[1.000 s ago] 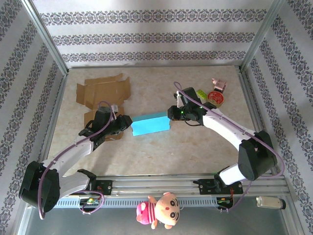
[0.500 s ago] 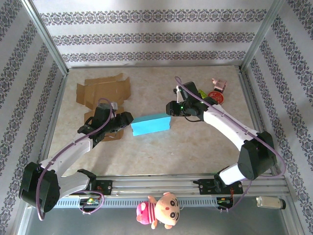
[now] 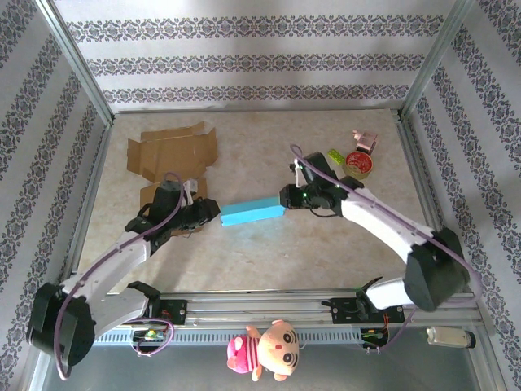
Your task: Fold the paper box
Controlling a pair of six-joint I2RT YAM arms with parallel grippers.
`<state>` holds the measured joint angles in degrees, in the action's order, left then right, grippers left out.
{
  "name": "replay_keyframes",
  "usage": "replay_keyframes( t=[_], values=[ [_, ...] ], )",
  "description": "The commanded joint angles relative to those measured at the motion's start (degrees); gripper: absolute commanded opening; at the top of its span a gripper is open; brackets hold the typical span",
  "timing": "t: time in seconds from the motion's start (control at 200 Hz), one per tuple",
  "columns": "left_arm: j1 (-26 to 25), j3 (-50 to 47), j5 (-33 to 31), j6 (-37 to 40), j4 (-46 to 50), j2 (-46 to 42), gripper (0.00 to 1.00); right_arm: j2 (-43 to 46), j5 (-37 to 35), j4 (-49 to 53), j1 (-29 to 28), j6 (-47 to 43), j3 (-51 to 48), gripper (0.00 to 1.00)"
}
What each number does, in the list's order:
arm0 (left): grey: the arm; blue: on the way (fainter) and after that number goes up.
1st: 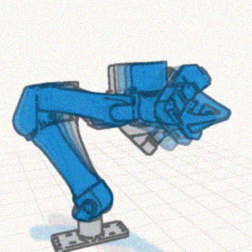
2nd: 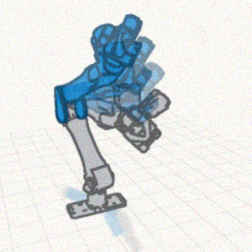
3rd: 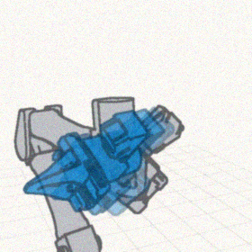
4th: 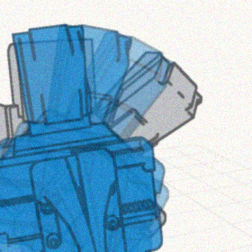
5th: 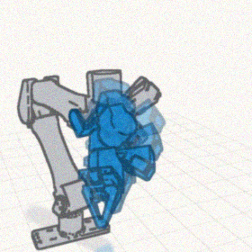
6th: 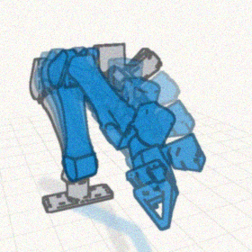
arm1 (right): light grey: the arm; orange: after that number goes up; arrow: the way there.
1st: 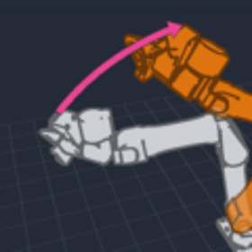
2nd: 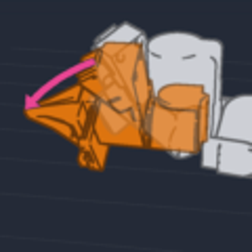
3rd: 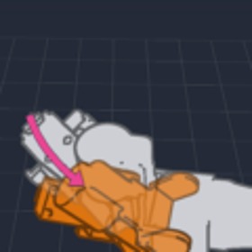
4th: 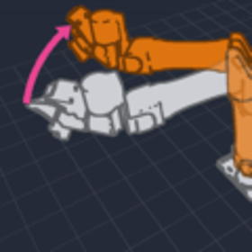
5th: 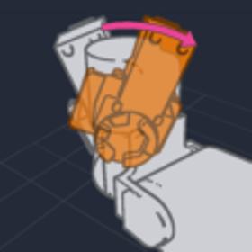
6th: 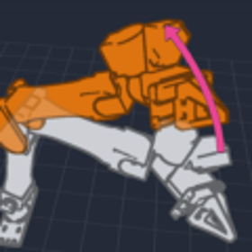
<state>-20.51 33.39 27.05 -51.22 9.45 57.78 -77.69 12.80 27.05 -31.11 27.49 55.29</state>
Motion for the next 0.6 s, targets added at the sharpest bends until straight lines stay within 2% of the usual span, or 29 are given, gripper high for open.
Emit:
replay_keyframes(
  t=[0.0, 0.07, 0.17, 0.23, 0.36, 0.455, 0.595],
  values=[
    [0.0, -0.3, 1.3, 4.1, 13.4, -7.6, 0.36, 7.9, -0.5, 9.1, -0.9, 2.9, -7.1, 0.34],
    [-0.1, -1.7, -0.6, 2.9, 16.0, -11.7, 0.53, 13.3, -1.4, 10.4, -1.1, 4.2, -9.4, 0.41],
    [-0.1, -5.3, -0.6, -0.7, 10.9, -12.1, 0.67, 16.1, -2.1, 6.5, -1.0, 6.4, -12.1, 0.73],
    [-0.4, -6.8, 0.5, -2.9, 6.7, -8.8, 0.72, 13.8, -0.4, 3.4, -0.9, 7.2, -12.0, 0.81],
    [-4.0, -5.9, 0.0, -4.0, 3.7, -0.3, 0.74, 2.9, 5.8, 3.2, -1.2, 5.8, -8.2, 0.84],
    [-7.8, -5.9, 0.0, -6.0, -2.5, 4.1, 0.73, -3.8, 8.1, 1.7, -2.7, 5.8, -7.5, 0.84],
    [-12.5, -6.1, -1.6, -9.3, -9.3, 12.3, 0.67, -8.0, 10.3, -4.2, -5.8, 8.5, -8.2, 0.72]
  ],
)
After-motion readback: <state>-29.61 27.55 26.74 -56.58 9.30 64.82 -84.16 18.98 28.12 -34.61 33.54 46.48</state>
